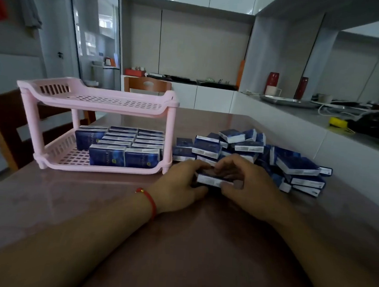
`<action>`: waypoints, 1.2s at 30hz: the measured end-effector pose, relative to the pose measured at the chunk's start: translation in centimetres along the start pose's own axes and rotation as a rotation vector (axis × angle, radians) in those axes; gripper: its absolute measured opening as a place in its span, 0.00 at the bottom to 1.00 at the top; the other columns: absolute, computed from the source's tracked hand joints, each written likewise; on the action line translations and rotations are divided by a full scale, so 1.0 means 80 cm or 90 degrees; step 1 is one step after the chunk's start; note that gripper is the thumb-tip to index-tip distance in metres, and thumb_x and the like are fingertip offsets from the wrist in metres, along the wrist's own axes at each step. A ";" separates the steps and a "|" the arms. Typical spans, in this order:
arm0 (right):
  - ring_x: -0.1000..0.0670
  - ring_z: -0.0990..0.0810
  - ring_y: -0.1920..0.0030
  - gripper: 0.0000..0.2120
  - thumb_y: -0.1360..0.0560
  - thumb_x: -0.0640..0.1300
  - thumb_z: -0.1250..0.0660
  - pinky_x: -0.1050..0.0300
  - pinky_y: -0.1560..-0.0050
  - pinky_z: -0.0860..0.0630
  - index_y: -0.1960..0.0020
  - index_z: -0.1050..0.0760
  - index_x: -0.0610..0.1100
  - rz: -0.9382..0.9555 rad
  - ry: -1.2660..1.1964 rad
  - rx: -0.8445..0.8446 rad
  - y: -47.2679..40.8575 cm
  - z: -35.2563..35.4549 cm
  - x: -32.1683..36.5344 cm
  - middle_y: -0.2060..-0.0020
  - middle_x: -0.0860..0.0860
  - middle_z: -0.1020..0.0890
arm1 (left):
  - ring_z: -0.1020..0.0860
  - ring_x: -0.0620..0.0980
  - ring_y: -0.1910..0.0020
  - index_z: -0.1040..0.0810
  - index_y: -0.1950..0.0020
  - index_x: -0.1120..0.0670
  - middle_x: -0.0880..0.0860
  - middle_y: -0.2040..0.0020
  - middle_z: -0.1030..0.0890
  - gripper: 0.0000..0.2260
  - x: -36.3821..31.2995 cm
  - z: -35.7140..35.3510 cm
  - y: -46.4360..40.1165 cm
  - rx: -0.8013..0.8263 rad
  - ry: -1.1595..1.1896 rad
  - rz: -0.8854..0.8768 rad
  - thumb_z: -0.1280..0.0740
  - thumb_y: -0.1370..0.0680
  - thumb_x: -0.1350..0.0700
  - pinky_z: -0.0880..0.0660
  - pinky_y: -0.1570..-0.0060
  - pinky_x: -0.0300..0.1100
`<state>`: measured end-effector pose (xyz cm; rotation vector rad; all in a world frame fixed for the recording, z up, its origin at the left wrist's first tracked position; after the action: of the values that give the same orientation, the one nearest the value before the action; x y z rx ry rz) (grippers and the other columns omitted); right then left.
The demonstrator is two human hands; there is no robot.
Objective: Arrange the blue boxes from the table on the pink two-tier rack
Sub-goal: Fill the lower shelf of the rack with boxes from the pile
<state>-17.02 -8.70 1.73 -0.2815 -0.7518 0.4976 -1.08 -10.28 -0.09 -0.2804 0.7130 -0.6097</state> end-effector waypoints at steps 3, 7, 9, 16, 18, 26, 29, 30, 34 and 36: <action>0.61 0.19 0.48 0.05 0.20 0.43 0.34 0.63 0.47 0.22 0.47 0.22 0.51 -0.039 -0.061 -0.107 -0.001 0.020 -0.009 0.50 0.58 0.17 | 0.20 0.48 0.56 0.22 0.47 0.54 0.51 0.55 0.18 0.07 0.014 0.004 0.001 -0.028 0.032 0.042 0.31 0.21 0.52 0.22 0.51 0.48; 0.54 0.18 0.56 0.11 0.18 0.46 0.40 0.53 0.53 0.20 0.50 0.20 0.47 -0.094 0.000 -0.326 0.012 0.075 -0.019 0.58 0.54 0.16 | 0.19 0.46 0.58 0.19 0.52 0.53 0.49 0.59 0.17 0.04 0.029 0.003 0.002 -0.029 0.085 0.090 0.29 0.22 0.53 0.21 0.51 0.46; 0.49 0.18 0.57 0.10 0.20 0.45 0.39 0.49 0.53 0.20 0.52 0.19 0.46 -0.148 0.107 -0.419 0.025 0.104 -0.033 0.59 0.51 0.16 | 0.19 0.50 0.58 0.20 0.54 0.55 0.52 0.60 0.18 0.06 0.033 0.002 0.000 -0.029 0.057 0.105 0.28 0.23 0.53 0.22 0.51 0.46; 0.39 0.29 0.36 0.25 0.28 0.58 0.27 0.44 0.40 0.25 0.35 0.22 0.48 -0.284 0.430 -0.093 0.017 0.074 -0.062 0.39 0.45 0.22 | 0.23 0.41 0.61 0.24 0.39 0.43 0.46 0.59 0.21 0.15 0.016 0.004 0.008 -0.030 0.047 0.081 0.27 0.24 0.49 0.25 0.55 0.36; 0.39 0.31 0.35 0.29 0.29 0.60 0.26 0.44 0.40 0.28 0.31 0.24 0.50 -0.283 0.462 -0.084 0.016 0.074 -0.061 0.37 0.44 0.24 | 0.25 0.40 0.63 0.22 0.40 0.46 0.46 0.61 0.22 0.13 0.014 0.007 0.008 -0.043 0.050 0.074 0.27 0.24 0.49 0.28 0.59 0.32; 0.52 0.20 0.52 0.26 0.35 0.49 0.19 0.50 0.52 0.20 0.46 0.30 0.62 -0.135 0.128 -0.075 0.018 0.066 -0.036 0.49 0.55 0.21 | 0.20 0.46 0.55 0.22 0.40 0.49 0.47 0.54 0.19 0.13 0.010 0.018 0.014 -0.087 -0.001 0.114 0.28 0.24 0.50 0.27 0.53 0.35; 0.56 0.19 0.44 0.25 0.33 0.45 0.20 0.55 0.47 0.19 0.41 0.25 0.59 -0.040 -0.132 -0.015 0.019 0.059 -0.001 0.43 0.59 0.20 | 0.19 0.44 0.55 0.23 0.38 0.47 0.47 0.52 0.17 0.15 0.008 0.021 0.015 -0.092 0.014 0.103 0.28 0.24 0.53 0.28 0.52 0.32; 0.57 0.19 0.41 0.25 0.33 0.44 0.21 0.55 0.45 0.19 0.40 0.25 0.58 -0.018 -0.170 0.035 0.019 0.051 0.008 0.41 0.61 0.20 | 0.19 0.43 0.56 0.22 0.38 0.45 0.46 0.53 0.17 0.16 0.011 0.020 0.014 -0.081 0.020 0.106 0.27 0.25 0.54 0.26 0.51 0.32; 0.59 0.23 0.39 0.26 0.31 0.41 0.21 0.59 0.41 0.21 0.40 0.26 0.61 0.005 -0.052 0.110 0.015 0.015 0.008 0.39 0.62 0.25 | 0.16 0.45 0.52 0.20 0.38 0.44 0.48 0.51 0.14 0.19 0.021 0.016 0.010 -0.017 0.127 0.140 0.27 0.27 0.59 0.20 0.44 0.46; 0.58 0.27 0.38 0.30 0.32 0.46 0.20 0.63 0.41 0.24 0.37 0.31 0.65 -0.005 0.038 0.063 0.011 0.007 0.003 0.37 0.59 0.31 | 0.16 0.47 0.51 0.19 0.39 0.47 0.50 0.52 0.14 0.21 0.019 0.015 0.009 0.007 0.171 0.134 0.28 0.28 0.65 0.19 0.47 0.44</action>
<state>-17.56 -7.79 1.94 -0.2003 -0.6671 0.5155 0.94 -10.59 -0.35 -0.1110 0.9829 -0.4542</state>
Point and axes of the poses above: each hand's wrist, its own y-axis away from the middle knuckle, its own z-axis out of the back of the hand, x = y × z, the point moved 6 cm from there along -y, towards the middle knuckle
